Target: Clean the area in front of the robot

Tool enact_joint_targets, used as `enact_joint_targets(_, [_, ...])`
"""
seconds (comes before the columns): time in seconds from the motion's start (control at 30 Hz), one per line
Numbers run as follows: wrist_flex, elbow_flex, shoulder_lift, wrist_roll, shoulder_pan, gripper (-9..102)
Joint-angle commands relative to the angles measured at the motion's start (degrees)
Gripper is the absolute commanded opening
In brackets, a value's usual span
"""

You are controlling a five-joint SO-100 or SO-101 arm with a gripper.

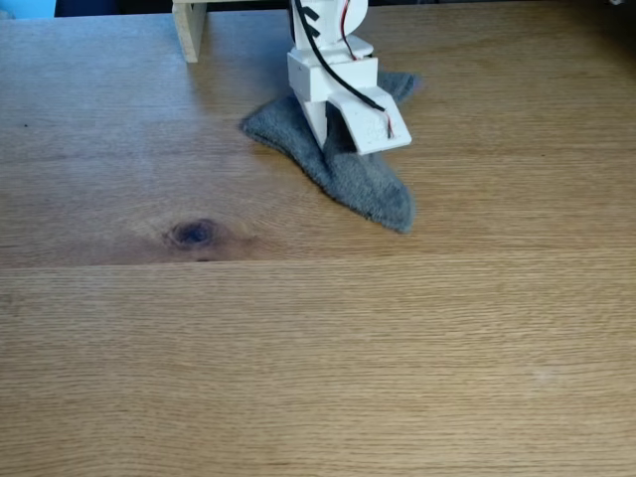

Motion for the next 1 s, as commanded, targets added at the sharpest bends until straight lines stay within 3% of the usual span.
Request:
enact_joint_targets(0.0, [-11.4, -2.2, -0.4, 3.4, 2.4, 0])
enact_joint_targets(0.13, [-25.0, -2.5, -2.2, 3.6, 5.6, 0])
enact_joint_targets(0.2, [-26.8, -4.5, -3.1, 3.7, 7.9, 0])
enact_joint_targets(0.37, [-15.9, -12.7, -4.3, 4.5, 15.0, 0])
enact_joint_targets(0.53, [-3.3, -16.1, -3.0, 4.8, 15.1, 0])
enact_joint_targets(0.8, [-9.1, -16.4, -13.0, 1.8, 5.4, 0])
enact_joint_targets(0.97, [4.3, -16.0, -11.7, 9.1, 0.6, 0])
